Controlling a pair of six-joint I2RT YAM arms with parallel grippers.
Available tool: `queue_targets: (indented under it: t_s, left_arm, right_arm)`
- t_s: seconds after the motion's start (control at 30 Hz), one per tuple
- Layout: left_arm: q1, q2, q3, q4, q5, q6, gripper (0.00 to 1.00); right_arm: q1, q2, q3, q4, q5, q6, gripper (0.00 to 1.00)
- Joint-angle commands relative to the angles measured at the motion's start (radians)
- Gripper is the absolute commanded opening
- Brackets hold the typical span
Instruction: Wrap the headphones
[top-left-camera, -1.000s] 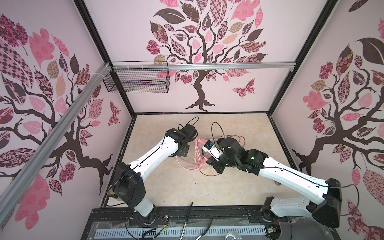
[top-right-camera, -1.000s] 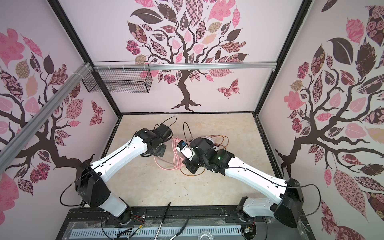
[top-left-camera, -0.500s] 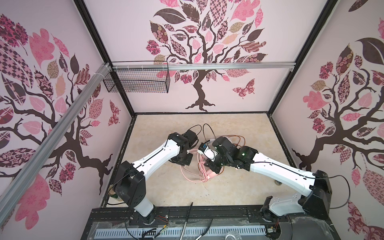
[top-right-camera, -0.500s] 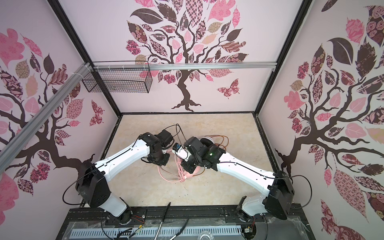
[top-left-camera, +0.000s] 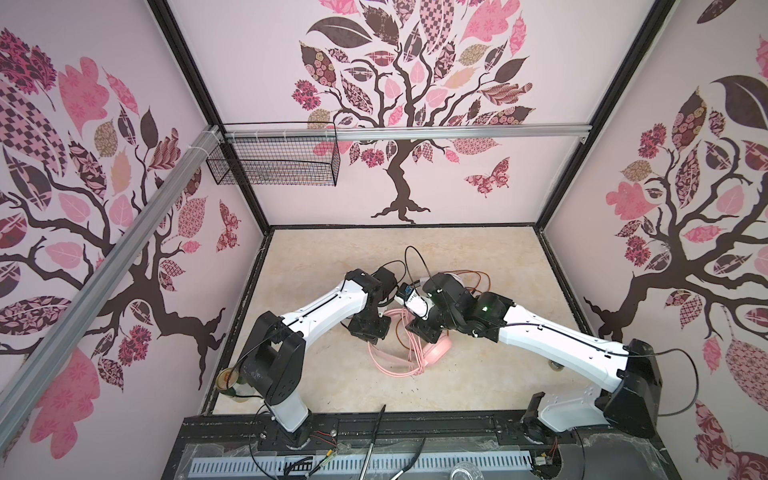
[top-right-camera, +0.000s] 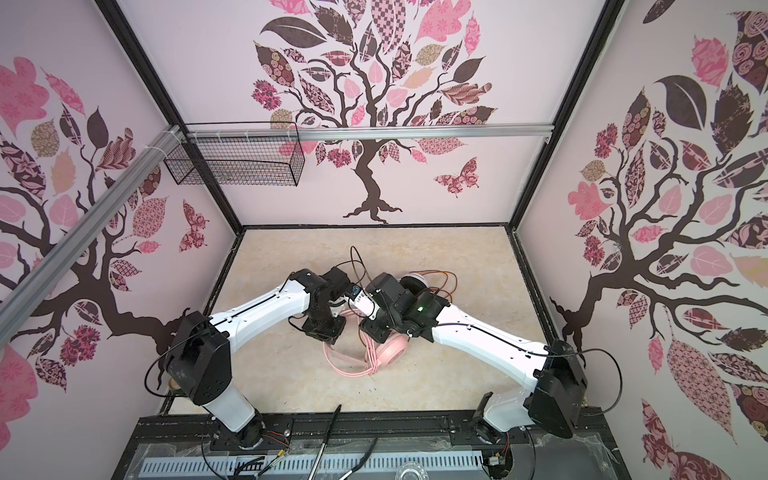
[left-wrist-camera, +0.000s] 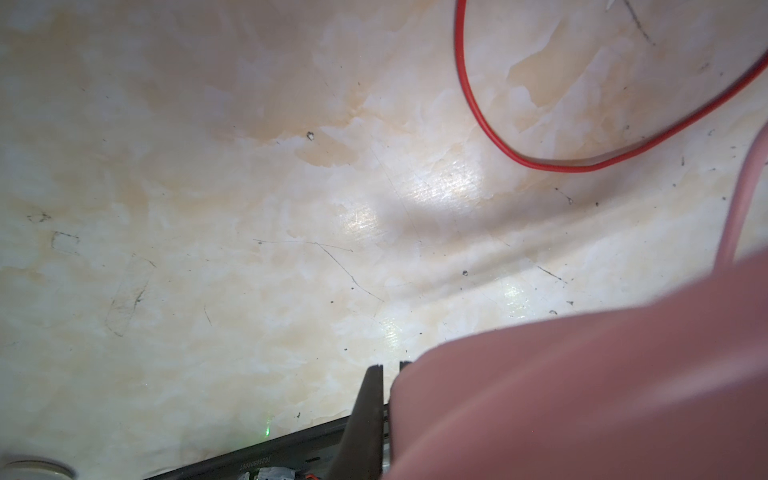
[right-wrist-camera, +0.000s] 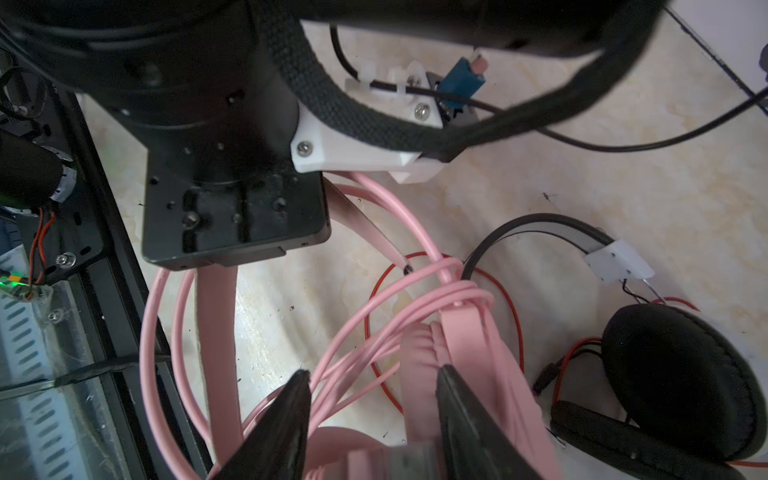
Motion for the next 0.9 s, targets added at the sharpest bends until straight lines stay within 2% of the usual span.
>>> queue_targets:
  t_s: [0.0,0.27,0.47,0.63,0.87]
  left_arm:
    - [-0.005,-0.011,-0.017,0.032,0.091,0.007,0.0]
    - [-0.004,-0.005,-0.036,0.063,0.18,0.002,0.0]
    - [0.015,-0.001,-0.054,0.088,0.177,-0.02,0.0]
    - [0.118,-0.006,-0.088,0.14,0.209,-0.037,0.0]
    - [0.297,0.011,-0.077,0.22,0.199,-0.085,0.0]
  right_arm:
    - [-0.002,-0.016,0.022,0.023,0.062,-0.005,0.56]
    - [-0.004,-0.031,0.032,0.049,0.117,0.006,0.64]
    - [-0.034,-0.156,0.001,0.099,0.138,0.058,0.66]
    - [-0.067,-0.294,-0.035,0.127,0.162,0.116,0.66]
    - [-0.108,-0.424,-0.091,0.115,0.15,0.16,0.67]
